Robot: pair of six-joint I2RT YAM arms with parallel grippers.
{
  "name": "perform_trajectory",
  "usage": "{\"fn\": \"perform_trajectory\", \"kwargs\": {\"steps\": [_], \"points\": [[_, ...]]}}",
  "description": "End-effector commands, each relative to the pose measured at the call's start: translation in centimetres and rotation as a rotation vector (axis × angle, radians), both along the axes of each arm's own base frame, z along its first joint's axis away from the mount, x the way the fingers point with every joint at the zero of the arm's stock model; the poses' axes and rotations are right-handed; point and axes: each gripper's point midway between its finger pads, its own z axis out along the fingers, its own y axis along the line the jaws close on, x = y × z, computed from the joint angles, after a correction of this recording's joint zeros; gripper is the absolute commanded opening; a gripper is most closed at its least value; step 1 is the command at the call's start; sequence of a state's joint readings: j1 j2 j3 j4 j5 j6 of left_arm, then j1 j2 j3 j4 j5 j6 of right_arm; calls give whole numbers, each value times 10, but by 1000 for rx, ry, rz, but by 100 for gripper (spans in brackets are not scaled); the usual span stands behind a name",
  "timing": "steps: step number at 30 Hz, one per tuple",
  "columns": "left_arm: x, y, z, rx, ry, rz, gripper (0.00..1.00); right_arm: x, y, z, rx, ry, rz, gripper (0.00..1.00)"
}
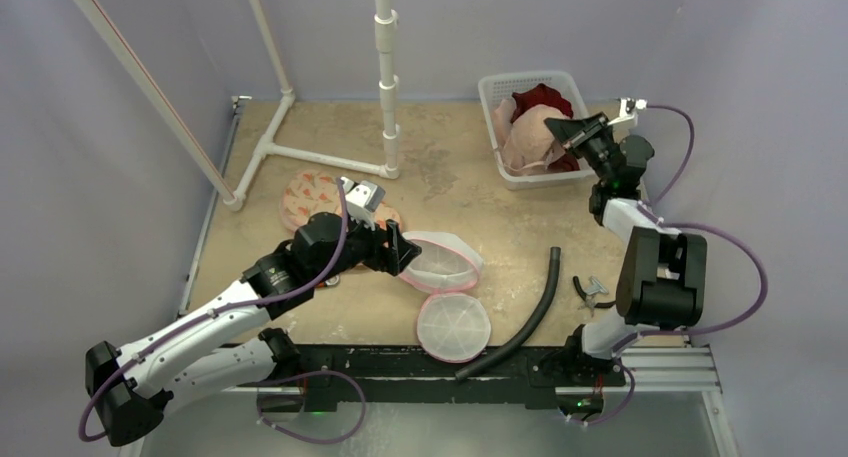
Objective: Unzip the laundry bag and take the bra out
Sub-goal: Place the bra in the bin.
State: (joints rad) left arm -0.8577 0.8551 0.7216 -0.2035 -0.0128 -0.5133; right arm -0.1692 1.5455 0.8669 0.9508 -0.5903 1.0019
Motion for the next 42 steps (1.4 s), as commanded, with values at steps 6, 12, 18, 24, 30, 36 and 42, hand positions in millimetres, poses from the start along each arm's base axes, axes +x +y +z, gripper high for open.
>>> {"fn": "perform_trajectory", "kwargs": {"steps": [6,12,18,24,30,36,42], "points": [[7,1,2,4,-14,29,73,38,-33,-25,-33,31,-104,0],[8,2,-1,13,-9,38,73,53,-54,-63,-119,154,-195,0],[9,1,0,9,-10,36,73,57,-73,-80,-234,227,-274,24],[7,-1,-1,8,-5,28,73,59,-79,-53,-283,192,-315,61],[7,-2,0,0,-4,22,73,50,-74,-12,-390,191,-403,67],[4,-2,0,-8,1,14,73,34,-62,7,-474,191,-466,69],[2,-2,2,-19,-1,7,73,32,-47,-34,-429,274,-371,64]]}}
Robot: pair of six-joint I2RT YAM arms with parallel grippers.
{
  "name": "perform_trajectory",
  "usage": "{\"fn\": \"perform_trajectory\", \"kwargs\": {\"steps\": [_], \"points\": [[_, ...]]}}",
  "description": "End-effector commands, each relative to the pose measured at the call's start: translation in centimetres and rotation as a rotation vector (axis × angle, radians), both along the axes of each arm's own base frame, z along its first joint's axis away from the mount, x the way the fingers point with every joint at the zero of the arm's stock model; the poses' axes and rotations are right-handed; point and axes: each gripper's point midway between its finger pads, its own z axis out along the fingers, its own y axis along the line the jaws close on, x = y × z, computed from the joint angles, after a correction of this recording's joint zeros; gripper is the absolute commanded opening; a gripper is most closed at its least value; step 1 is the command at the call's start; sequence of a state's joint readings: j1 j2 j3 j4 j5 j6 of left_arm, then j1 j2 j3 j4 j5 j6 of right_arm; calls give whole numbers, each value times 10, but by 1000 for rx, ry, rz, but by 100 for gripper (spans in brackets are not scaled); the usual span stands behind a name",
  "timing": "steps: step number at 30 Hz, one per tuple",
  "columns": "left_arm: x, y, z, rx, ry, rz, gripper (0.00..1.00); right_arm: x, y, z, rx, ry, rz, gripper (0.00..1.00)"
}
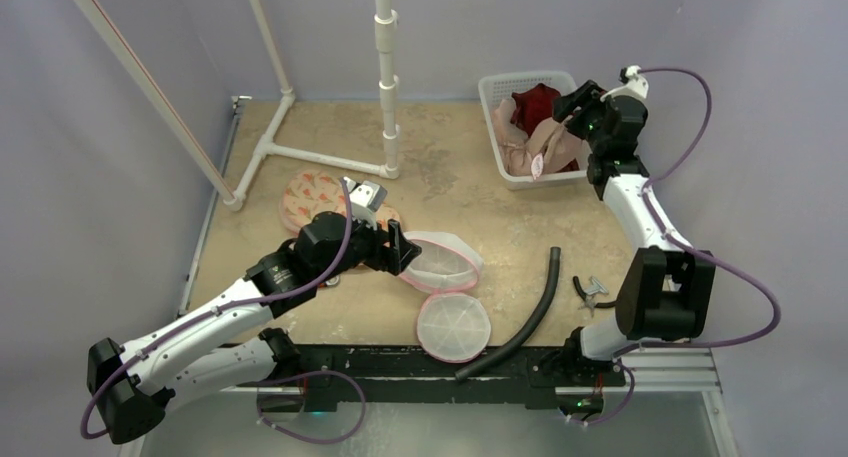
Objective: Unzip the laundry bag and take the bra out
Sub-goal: Place the bra in the bin.
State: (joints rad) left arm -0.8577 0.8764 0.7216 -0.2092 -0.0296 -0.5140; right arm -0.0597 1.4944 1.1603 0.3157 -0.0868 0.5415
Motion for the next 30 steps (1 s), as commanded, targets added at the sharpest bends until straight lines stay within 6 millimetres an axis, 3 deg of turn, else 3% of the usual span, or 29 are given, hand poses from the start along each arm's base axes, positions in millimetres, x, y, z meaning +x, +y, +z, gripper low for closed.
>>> {"fn": "perform_trajectory", "kwargs": {"steps": [1,5,13,14,17,20,23,26,30], "points": [[-2,-2,10,-42,-16,-7,73,-6,-6,-44,13,112,-26,62],[-3,0,11,-43,-20,-5,73,-17,-6,-49,54,98,-49,61],[-2,-2,11,-44,-19,-10,73,-4,-1,-54,-85,129,-67,78],[-2,-1,11,-44,-18,-8,73,-3,15,-53,-108,131,-39,79],[-2,0,10,-44,-18,-2,73,6,34,-48,-191,138,-36,79],[-2,0,10,-42,-18,2,73,16,52,-47,-227,141,6,71],[-1,1,9,-36,-18,6,73,27,61,-54,-235,160,31,53],[-1,2,9,-34,-18,8,73,36,59,-74,-243,216,22,40],[0,4,9,-25,-19,18,73,35,63,-115,-233,318,37,38]]}}
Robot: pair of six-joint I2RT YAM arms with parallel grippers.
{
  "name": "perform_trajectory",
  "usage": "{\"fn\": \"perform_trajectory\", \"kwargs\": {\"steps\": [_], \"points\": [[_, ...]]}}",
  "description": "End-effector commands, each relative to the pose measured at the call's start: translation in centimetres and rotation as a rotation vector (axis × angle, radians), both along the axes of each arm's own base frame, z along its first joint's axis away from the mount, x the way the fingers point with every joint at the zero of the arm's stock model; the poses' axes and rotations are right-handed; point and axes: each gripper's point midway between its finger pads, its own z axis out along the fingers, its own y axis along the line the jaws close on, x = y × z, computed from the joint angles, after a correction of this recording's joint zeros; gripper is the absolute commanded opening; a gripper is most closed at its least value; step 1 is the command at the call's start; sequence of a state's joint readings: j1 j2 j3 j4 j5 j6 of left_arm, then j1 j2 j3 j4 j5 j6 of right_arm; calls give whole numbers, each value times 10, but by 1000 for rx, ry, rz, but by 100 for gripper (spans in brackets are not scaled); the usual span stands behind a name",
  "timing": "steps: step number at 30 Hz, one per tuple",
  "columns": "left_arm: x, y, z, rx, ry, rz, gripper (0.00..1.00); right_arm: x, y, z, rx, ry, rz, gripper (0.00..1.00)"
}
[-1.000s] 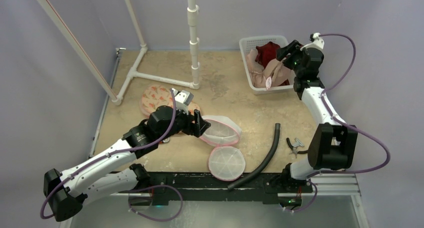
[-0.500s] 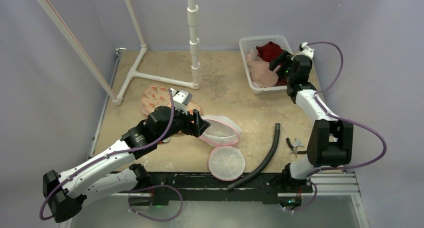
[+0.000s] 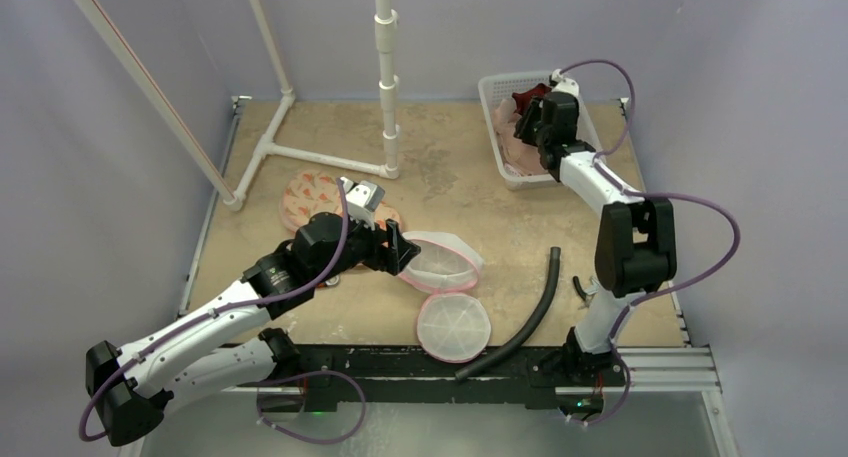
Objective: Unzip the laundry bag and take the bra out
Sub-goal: Place the bra in the bin, then close the laundry bag at the center of the board.
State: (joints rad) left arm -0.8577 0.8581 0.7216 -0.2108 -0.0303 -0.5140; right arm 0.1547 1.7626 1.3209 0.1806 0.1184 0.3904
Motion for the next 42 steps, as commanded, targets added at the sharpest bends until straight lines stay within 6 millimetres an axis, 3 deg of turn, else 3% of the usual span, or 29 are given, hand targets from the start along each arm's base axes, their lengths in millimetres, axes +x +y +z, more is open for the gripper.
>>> {"fn": "perform_trajectory", "kwargs": {"steps": [1,4,6,10,14,16,19,21,24,30,32,33,37,42], "points": [[2,4,4,-10,-9,22,73,-4,-9,-34,-29,108,-31,38],[2,8,4,-3,-10,39,73,-9,-15,-50,-38,147,-60,40],[4,11,6,-1,-15,56,73,-12,-14,-40,-23,106,-60,44],[8,19,11,-3,-33,106,73,-16,-8,34,26,-97,-34,58],[14,27,15,-3,-45,162,73,-39,6,114,100,-256,14,69],[17,30,13,3,-38,191,74,-58,19,141,137,-310,55,71],[23,38,5,10,-6,269,77,-99,48,154,220,-345,170,71],[24,42,-1,-1,24,309,81,-132,70,145,280,-343,260,71],[22,43,-5,-5,50,321,86,-178,94,115,361,-302,382,70],[11,50,-19,-34,76,322,91,-250,108,42,435,-148,506,69],[4,45,-25,-51,81,270,89,-268,105,22,426,-108,518,69],[0,41,-31,-56,93,243,88,-273,103,20,424,-109,515,69],[-12,27,-61,-57,164,166,83,-290,95,-20,410,-29,498,68],[-24,16,-82,-59,213,121,81,-314,108,-49,434,32,620,65]]}}
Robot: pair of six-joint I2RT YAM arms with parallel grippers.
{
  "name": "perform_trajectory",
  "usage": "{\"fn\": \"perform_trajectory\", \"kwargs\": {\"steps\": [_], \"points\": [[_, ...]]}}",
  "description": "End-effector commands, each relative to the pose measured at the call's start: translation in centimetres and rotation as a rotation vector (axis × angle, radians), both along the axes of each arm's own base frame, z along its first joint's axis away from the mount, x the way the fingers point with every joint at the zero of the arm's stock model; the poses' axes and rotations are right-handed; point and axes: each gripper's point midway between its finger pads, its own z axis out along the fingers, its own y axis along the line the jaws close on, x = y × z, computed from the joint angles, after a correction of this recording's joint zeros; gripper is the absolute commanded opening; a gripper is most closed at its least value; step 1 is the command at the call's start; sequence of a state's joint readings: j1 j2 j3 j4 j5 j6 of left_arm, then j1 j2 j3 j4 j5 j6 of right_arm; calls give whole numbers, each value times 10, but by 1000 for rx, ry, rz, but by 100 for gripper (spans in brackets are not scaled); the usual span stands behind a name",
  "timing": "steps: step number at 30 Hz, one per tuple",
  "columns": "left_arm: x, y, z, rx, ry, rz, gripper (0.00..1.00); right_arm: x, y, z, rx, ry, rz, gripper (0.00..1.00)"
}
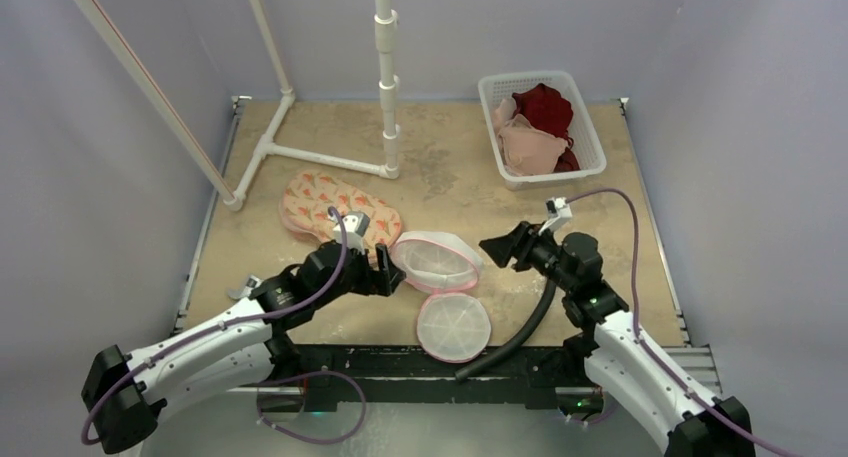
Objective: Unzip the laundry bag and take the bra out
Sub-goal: Close the laundry bag at the center of the board.
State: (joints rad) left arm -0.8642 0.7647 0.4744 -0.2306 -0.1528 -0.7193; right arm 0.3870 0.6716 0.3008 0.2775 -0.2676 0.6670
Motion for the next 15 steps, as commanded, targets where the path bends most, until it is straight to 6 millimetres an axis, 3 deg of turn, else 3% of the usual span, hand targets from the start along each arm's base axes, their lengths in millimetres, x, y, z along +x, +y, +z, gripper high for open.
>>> {"fn": "perform_trajectory", "kwargs": {"steps": [1,5,8,15], "points": [[-11,-22,7,-98,-3,-63,80,-24,13,-22,5,43,130,65],[-31,-30,1,-114,-6,-127,79,-32,9,-33,-12,61,128,66],[-63,-49,-9,-74,3,-233,79,-28,1,-38,-22,66,67,66],[-119,-76,-14,162,-138,-363,79,-18,-10,-18,17,2,-36,66]]}}
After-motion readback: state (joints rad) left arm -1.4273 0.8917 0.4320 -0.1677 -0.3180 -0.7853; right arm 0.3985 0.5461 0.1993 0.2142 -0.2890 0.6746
